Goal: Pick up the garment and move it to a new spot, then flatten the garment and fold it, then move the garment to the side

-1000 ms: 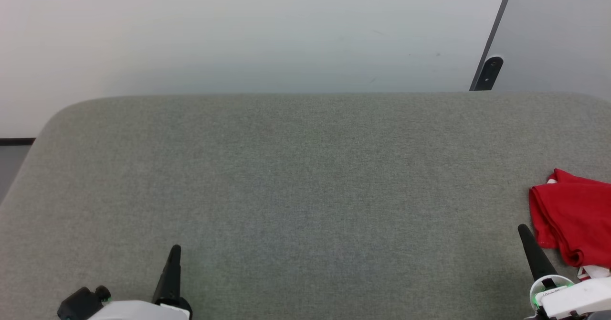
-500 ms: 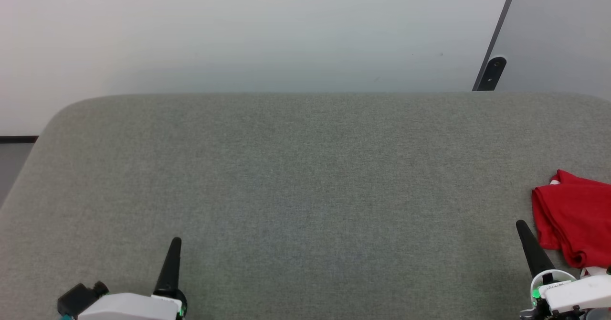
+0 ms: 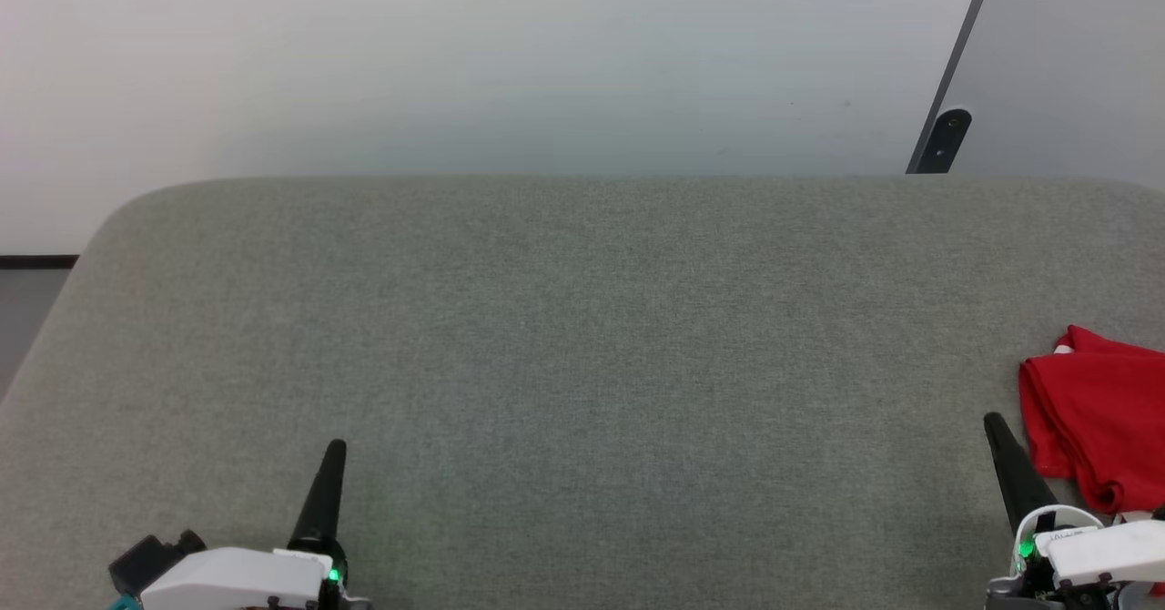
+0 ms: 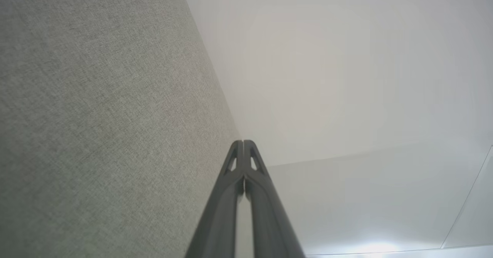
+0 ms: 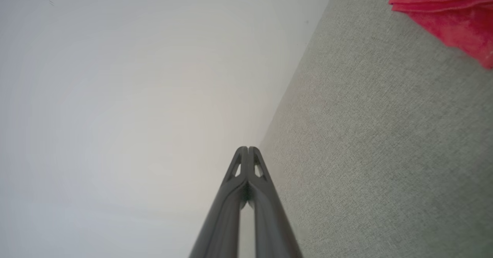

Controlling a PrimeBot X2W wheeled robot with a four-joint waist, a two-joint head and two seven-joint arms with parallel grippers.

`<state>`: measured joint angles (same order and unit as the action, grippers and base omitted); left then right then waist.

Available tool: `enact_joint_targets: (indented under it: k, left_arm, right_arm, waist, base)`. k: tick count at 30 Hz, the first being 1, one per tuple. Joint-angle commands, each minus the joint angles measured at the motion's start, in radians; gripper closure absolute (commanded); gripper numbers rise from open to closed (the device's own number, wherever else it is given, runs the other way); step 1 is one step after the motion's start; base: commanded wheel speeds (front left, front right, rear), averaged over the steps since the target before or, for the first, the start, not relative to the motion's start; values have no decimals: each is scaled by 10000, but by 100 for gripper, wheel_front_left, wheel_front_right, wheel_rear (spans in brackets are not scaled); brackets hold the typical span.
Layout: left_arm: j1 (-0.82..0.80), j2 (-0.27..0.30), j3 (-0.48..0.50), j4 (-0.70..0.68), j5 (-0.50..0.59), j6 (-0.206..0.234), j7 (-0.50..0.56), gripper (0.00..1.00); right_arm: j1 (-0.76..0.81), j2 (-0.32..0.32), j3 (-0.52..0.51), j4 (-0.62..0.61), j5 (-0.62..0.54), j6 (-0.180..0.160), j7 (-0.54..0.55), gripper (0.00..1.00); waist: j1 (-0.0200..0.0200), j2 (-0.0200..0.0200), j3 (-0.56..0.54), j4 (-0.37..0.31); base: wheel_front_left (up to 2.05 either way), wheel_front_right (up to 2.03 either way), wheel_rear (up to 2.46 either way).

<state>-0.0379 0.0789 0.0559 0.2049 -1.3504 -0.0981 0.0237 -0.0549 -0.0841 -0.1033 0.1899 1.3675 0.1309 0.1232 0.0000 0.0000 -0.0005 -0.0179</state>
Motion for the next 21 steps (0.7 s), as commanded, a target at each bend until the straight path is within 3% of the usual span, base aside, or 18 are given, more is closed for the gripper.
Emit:
enact_joint_targets:
  k: [1,21]
  left_arm:
    - [-184,11,52,-18,-185,-102,49,100]
    - [-505,-106,287,233,-1677,-257,481,100]
  right_arm:
    - [-219,27,-49,-17,197,-1,-26,100]
    - [-423,212,-95,328,1526,-2,-77,100]
  waist:
    - [0,0,1,5]
    - [0,0,20,98]
  base:
    - [0,0,0]
    - [0,0,0]
